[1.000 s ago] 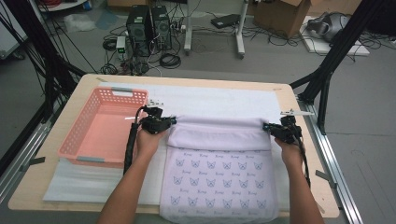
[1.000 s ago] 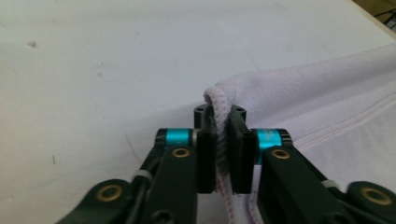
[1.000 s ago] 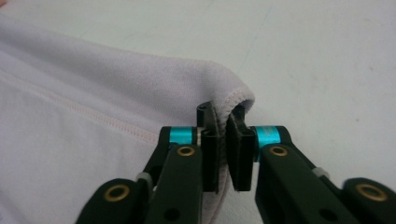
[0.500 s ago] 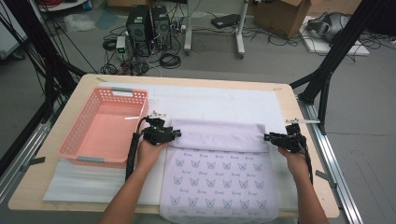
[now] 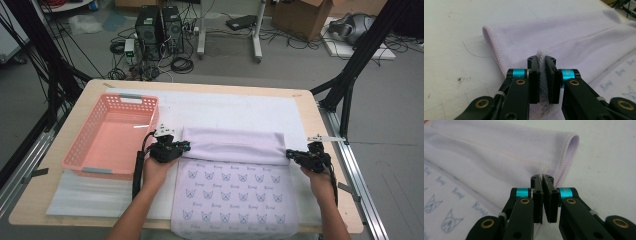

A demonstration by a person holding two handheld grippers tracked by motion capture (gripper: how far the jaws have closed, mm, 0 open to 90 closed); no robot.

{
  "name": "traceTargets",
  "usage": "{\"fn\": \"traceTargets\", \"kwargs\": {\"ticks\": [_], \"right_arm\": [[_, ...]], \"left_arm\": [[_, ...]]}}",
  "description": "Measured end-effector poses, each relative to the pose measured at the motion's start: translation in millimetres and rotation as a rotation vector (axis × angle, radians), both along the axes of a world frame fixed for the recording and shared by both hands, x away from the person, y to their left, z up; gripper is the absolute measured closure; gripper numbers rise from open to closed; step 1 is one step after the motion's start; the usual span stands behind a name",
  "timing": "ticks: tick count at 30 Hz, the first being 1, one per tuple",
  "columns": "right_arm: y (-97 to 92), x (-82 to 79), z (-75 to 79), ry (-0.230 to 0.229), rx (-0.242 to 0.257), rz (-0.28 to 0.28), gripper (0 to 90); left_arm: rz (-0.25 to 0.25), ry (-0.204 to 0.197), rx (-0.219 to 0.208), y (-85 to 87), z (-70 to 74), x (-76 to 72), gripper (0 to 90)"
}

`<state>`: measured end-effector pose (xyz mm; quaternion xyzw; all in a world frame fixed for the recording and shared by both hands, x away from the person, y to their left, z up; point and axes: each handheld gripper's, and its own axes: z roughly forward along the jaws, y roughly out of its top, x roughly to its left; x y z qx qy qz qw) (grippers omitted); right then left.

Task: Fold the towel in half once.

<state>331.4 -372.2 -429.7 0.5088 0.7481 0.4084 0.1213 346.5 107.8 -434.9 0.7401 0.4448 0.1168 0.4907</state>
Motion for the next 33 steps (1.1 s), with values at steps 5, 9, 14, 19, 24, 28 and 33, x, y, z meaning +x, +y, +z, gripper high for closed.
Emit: {"fn": "traceTargets", "kwargs": {"ticks": [5, 9, 14, 19, 24, 28, 33], "right_arm": [[-4.1, -23.7, -0.9, -0.031, 0.035, 0.025, 87.0], [-6.6, -43.6, -1.6, -0.053, 0.044, 0.044, 87.3], [-10.4, -70.2, -0.8, -0.064, 0.066, 0.059, 87.4], [-12.4, -94.1, 1.5, -0.075, 0.063, 0.079, 87.5], [-13.8, -114.6, 3.1, -0.075, 0.058, 0.098, 87.5], [-14.6, -126.9, 5.5, -0.08, 0.069, 0.11, 87.6], [-14.3, -141.5, 7.7, -0.078, 0.068, 0.121, 87.7]], "left_arm": [[-0.047, -0.053, -0.009, 5.5, 1.5, -24.7, 82.6], [-0.079, -0.059, -0.015, 8.1, 0.3, -42.3, 82.6], [-0.089, -0.07, -0.025, 12.7, -2.1, -64.4, 82.1], [-0.12, -0.071, -0.033, 14.5, -4.0, -88.7, 81.7], [-0.131, -0.068, -0.031, 18.8, -5.1, -102.9, 81.7], [-0.138, -0.056, -0.046, 22.5, -4.4, -113.7, 81.7], [-0.154, -0.055, -0.057, 25.0, -1.0, -128.3, 81.8]]}}
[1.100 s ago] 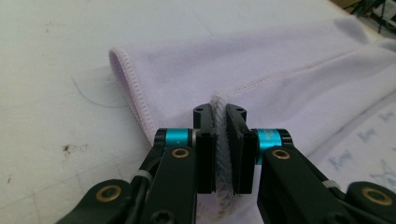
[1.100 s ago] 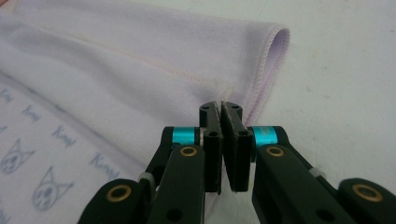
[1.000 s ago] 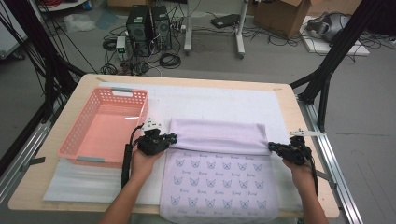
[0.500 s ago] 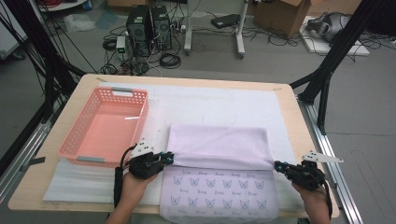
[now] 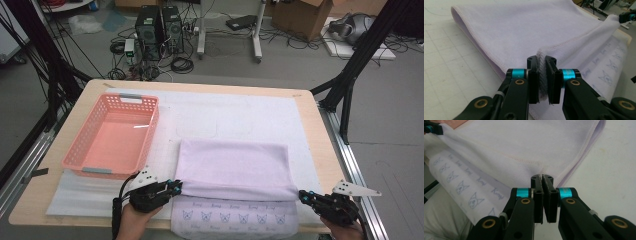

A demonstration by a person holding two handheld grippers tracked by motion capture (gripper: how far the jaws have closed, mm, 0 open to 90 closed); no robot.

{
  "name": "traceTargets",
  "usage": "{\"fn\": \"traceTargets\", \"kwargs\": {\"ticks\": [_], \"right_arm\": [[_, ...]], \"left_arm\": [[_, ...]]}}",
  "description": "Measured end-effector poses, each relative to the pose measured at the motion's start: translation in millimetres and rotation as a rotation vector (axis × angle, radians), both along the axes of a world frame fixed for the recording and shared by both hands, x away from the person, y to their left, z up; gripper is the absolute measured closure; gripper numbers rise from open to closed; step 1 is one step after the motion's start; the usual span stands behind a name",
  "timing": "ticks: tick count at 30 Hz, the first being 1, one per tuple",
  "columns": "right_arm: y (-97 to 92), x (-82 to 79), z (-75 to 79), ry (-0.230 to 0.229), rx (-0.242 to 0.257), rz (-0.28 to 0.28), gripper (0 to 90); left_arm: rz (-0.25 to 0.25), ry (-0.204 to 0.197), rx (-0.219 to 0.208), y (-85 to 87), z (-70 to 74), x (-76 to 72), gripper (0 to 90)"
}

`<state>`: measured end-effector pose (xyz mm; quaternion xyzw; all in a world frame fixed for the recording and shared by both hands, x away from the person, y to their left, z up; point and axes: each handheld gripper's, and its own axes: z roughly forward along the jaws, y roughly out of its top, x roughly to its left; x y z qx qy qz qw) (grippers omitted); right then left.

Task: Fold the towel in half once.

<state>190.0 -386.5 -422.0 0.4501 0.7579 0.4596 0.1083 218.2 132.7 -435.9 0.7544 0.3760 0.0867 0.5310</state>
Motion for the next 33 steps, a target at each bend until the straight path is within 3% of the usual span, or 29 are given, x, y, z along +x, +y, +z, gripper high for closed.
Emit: {"fn": "traceTargets", "kwargs": {"ticks": [11, 17, 20, 21, 23, 25, 27, 29, 33], "right_arm": [[0.0, -29.0, 3.2, 0.012, -0.006, 0.02, 87.7], [1.7, -49.3, 0.4, 0.039, -0.002, 0.023, 87.6], [3.6, -54.6, 0.4, 0.046, -0.008, 0.032, 87.2], [4.4, -54.7, 0.6, 0.053, -0.009, 0.036, 84.2], [5.8, -52.1, 2.3, 0.04, -0.018, -0.007, 66.8], [3.9, -44.8, 5.0, 0.02, -0.003, -0.04, 64.5], [3.9, -34.4, 8.2, -0.002, -0.009, -0.057, 64.5], [5.2, -21.3, 10.2, -0.012, -0.021, -0.071, 64.4], [7.9, 11.3, 8.9, -0.015, -0.031, -0.103, 63.2]], "left_arm": [[-0.042, -0.008, 0.042, 1.4, 2.3, -30.4, 82.1], [-0.079, 0.02, 0.037, 5.4, 1.7, -50.7, 82.4], [-0.096, 0.024, 0.023, 8.4, 0.9, -52.8, 79.4], [-0.094, 0.024, 0.013, 9.4, 1.2, -49.9, 71.7], [-0.067, 0.017, -0.012, 11.0, 3.8, -40.3, 51.6], [-0.027, -0.008, -0.016, 12.8, 6.9, -27.0, 48.2], [0.014, -0.015, -0.04, 13.3, 9.5, -11.2, 44.7], [0.038, -0.038, -0.036, 11.4, 10.9, 5.1, 44.4], [0.084, -0.028, -0.025, 5.8, 7.7, 39.6, 43.0]]}}
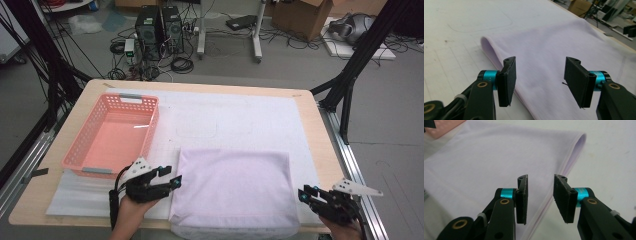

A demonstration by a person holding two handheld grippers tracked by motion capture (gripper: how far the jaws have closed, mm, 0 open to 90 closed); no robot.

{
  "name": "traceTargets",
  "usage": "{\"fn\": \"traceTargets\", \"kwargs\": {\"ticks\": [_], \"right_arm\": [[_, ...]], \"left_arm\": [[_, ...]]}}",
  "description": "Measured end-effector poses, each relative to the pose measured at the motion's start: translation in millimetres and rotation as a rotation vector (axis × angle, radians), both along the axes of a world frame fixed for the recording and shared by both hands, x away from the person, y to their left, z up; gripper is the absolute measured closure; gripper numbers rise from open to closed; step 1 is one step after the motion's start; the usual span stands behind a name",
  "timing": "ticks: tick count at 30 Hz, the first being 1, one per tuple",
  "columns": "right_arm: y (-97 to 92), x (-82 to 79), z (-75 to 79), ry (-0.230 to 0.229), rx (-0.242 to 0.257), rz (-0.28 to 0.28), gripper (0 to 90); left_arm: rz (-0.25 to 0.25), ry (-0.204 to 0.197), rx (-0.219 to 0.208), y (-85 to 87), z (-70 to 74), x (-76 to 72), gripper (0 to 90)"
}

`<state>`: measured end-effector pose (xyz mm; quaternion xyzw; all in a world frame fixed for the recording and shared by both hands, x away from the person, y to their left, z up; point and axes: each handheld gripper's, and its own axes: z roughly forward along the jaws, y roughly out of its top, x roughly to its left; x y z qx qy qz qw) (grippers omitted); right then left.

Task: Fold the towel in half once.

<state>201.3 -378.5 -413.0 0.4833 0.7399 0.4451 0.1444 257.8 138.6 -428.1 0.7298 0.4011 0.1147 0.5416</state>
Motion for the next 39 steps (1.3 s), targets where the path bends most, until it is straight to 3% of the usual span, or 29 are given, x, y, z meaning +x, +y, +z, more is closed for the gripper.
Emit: {"fn": "traceTargets", "kwargs": {"ticks": [6, 11, 17, 21, 24, 26, 27, 28, 30, 34, 35, 36, 37, 39], "right_arm": [[4.8, 41.0, -12.1, 0.024, -0.019, -0.051, 57.1], [11.7, 67.7, -23.7, 0.046, -0.051, -0.077, 50.5], [21.4, 90.2, -31.3, 0.072, -0.099, -0.093, 48.3], [25.5, 94.7, -32.4, 0.08, -0.14, -0.091, 52.7], [26.7, 95.2, -31.6, 0.073, -0.178, -0.078, 64.0], [26.6, 95.9, -31.6, 0.081, -0.162, -0.058, 69.5], [27.3, 95.8, -31.1, 0.088, -0.161, -0.056, 74.0], [28.1, 95.8, -30.8, 0.096, -0.15, -0.036, 82.3], [30.5, 94.9, -30.6, 0.099, -0.15, -0.031, 84.0], [23.6, 96.4, -30.9, 0.132, -0.089, -0.017, 86.1], [22.6, 96.0, -30.7, 0.129, -0.082, -0.016, 86.3], [22.1, 95.5, -29.9, 0.118, -0.082, -0.012, 86.5], [21.2, 95.1, -28.2, 0.099, -0.077, -0.011, 86.5], [16.9, 96.3, -22.6, 0.061, -0.047, -0.016, 86.6]], "left_arm": [[0.038, 0.051, 0.051, -11.5, -10.6, 40.5, 41.9], [0.111, 0.033, 0.125, -17.1, -17.1, 55.6, 41.9], [0.129, 0.102, 0.168, -23.7, -24.1, 74.2, 41.9], [0.09, 0.111, 0.205, -28.8, -24.2, 75.0, 51.2], [0.107, 0.09, 0.254, -34.1, -23.9, 73.0, 60.7], [0.1, 0.097, 0.243, -33.2, -24.1, 73.6, 70.9], [0.084, 0.124, 0.21, -33.2, -24.6, 73.7, 77.8], [0.102, 0.131, 0.204, -34.5, -24.7, 72.6, 83.8], [0.109, 0.138, 0.193, -33.9, -25.0, 72.0, 84.6], [0.133, 0.169, 0.141, -30.9, -25.2, 73.0, 85.6], [0.141, 0.16, 0.128, -30.3, -24.3, 73.3, 85.7], [0.148, 0.14, 0.111, -29.6, -22.5, 73.7, 85.8], [0.167, 0.123, 0.067, -28.1, -20.0, 74.7, 85.9], [0.173, 0.126, 0.045, -26.2, -15.9, 78.8, 86.1]]}}
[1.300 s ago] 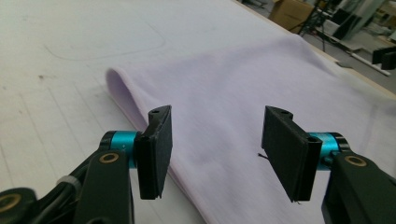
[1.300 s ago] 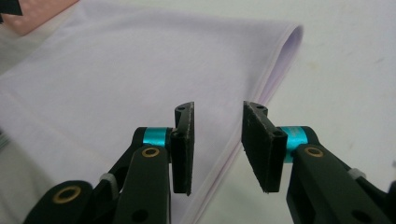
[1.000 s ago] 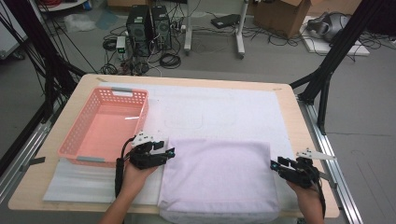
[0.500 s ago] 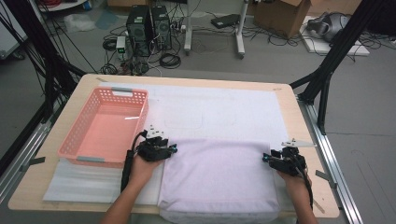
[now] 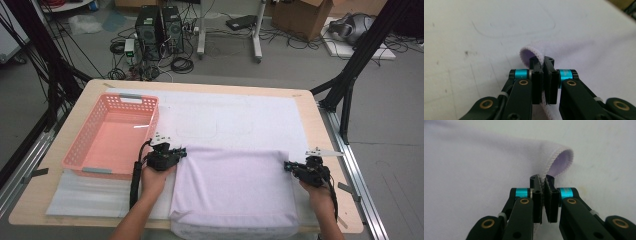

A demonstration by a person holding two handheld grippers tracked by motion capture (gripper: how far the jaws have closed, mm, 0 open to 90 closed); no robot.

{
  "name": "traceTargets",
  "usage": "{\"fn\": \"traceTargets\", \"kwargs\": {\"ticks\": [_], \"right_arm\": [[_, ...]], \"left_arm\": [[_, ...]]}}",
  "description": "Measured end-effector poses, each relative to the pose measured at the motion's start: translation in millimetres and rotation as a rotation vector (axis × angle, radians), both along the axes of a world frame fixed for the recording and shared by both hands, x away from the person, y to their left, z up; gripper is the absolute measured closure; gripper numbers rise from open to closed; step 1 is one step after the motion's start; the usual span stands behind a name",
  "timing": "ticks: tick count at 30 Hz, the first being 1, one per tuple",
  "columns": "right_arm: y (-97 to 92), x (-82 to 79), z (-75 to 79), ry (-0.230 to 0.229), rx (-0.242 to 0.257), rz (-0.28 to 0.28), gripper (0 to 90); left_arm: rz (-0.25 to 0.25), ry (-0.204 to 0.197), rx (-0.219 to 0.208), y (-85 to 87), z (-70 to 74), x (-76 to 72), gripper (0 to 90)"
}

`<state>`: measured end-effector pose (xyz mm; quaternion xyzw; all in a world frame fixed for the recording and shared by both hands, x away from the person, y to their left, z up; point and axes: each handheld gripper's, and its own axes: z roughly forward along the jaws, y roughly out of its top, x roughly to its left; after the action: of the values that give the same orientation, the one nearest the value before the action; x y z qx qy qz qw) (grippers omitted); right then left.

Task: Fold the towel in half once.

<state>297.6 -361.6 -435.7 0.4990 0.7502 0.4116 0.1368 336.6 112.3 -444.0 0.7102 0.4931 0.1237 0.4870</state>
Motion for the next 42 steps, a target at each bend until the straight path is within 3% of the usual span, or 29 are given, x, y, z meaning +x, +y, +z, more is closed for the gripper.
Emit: {"fn": "traceTargets", "kwargs": {"ticks": [2, 5, 8, 13, 15, 21, 23, 26, 32, 33, 35, 36, 38, 41, 42], "right_arm": [[-2.1, 3.7, 5.8, -0.034, 0.003, -0.003, 86.7], [-2.6, 13.8, 13.0, -0.067, -0.009, -0.011, 86.6], [-5.8, 27.9, 18.9, -0.096, 0.013, -0.028, 86.5], [-4.0, 57.1, 29.1, -0.116, -0.034, -0.039, 86.5], [-3.6, 67.9, 31.5, -0.119, -0.029, -0.043, 86.4], [-3.2, 94.1, 32.7, -0.136, -0.005, -0.071, 86.4], [-1.9, 99.5, 33.8, -0.148, -0.016, -0.077, 86.4], [-0.5, 106.2, 37.7, -0.18, -0.004, -0.099, 86.4], [5.2, 117.1, 38.1, -0.18, -0.002, -0.134, 86.1], [5.8, 118.0, 36.0, -0.164, -0.005, -0.145, 84.3], [5.5, 119.0, 32.7, -0.137, 0.001, -0.179, 71.2], [3.7, 119.6, 31.8, -0.129, 0.012, -0.189, 67.0], [0.8, 117.8, 32.4, -0.122, 0.03, -0.2, 62.3], [-1.2, 112.8, 36.5, -0.104, 0.035, -0.184, 59.3], [-1.8, 110.5, 37.5, -0.106, 0.031, -0.172, 59.2]], "left_arm": [[-0.014, -0.017, 0.033, -1.2, 8.9, 8.3, 86.3], [-0.006, -0.056, 0.024, -2.2, 25.9, 22.9, 86.3], [0.003, -0.065, 0.026, -3.7, 36.7, 40.0, 86.3], [0.019, -0.074, 0.036, -5.4, 44.5, 67.1, 87.1], [0.016, -0.079, 0.058, -5.0, 47.0, 76.6, 87.2], [0.022, -0.11, 0.059, -1.7, 59.4, 101.6, 87.5], [0.023, -0.128, 0.06, -1.3, 62.3, 105.7, 87.5], [0.028, -0.125, 0.059, -0.6, 62.8, 110.4, 87.6], [0.054, -0.081, 0.03, -2.0, 52.8, 112.6, 87.2], [0.058, -0.076, 0.022, -2.5, 50.7, 111.6, 84.8], [0.059, -0.034, 0.023, -4.2, 46.3, 110.5, 65.6], [0.065, -0.035, 0.026, -5.3, 43.6, 108.2, 60.2], [0.069, -0.051, 0.009, -5.7, 39.1, 100.6, 57.0], [0.004, -0.029, 0.048, -10.0, 37.3, 93.5, 51.1], [-0.004, -0.055, 0.046, -11.3, 37.8, 89.1, 51.1]]}}
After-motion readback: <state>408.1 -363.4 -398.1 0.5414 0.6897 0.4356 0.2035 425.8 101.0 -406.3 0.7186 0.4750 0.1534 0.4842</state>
